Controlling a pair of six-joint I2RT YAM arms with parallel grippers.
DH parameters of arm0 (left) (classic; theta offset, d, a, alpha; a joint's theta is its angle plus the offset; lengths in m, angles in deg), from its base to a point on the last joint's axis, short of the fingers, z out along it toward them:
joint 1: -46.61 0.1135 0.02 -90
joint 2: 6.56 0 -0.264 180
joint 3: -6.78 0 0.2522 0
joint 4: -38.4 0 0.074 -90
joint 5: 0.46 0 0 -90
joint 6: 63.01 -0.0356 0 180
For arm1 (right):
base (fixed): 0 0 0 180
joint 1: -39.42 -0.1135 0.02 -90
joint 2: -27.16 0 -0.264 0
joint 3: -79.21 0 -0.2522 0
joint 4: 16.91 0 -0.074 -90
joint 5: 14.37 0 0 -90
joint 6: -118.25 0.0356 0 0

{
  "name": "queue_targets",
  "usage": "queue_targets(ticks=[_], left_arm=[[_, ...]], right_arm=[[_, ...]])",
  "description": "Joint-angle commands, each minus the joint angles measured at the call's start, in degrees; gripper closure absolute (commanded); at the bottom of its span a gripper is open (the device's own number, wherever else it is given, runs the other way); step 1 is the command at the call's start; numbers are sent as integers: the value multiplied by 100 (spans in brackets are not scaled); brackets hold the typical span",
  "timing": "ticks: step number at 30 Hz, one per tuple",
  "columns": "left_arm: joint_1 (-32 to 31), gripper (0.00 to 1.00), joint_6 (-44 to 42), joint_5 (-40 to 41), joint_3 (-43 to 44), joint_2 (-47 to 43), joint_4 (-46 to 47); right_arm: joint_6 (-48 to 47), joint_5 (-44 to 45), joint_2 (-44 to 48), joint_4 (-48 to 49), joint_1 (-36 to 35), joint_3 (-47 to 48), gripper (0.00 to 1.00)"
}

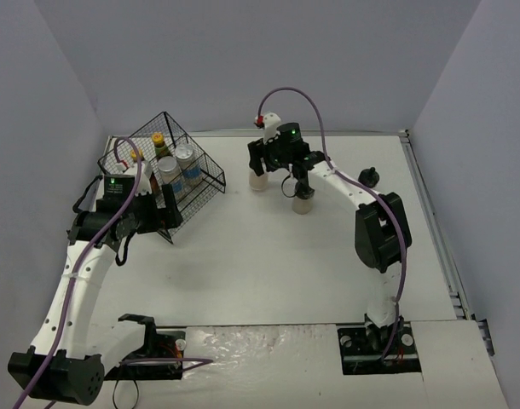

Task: Organize the condiment bottles

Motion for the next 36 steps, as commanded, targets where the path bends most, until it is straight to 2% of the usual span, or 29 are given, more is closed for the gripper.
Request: queue_targets(ticks=[1, 11, 19, 26, 30, 34, 36], left_arm=[[-31, 3, 98, -101, 141, 4, 339], [-31, 3, 135, -223, 106, 34, 493], [-31, 3, 231, -356, 0, 25, 616], [-346, 3, 418, -297, -88, 152, 830], [-739, 3, 498, -106, -61, 261, 933], [-1026, 3, 529, 112, 40, 424, 1002], [-1106, 3, 588, 152, 108, 502, 1070]], right_arm=[[-123, -254, 732, 367, -433, 218, 100], [-121, -34, 1212, 537, -1637, -825, 100], [-32, 161, 1416, 664, -2047, -1429, 99], [-6, 316, 1459, 802, -2183, -1833, 74], [34, 402, 1640, 789, -2197, -2074, 38], [150, 441, 2105, 516, -2197, -2181, 13], [208, 517, 2418, 361, -2197, -2270, 5]])
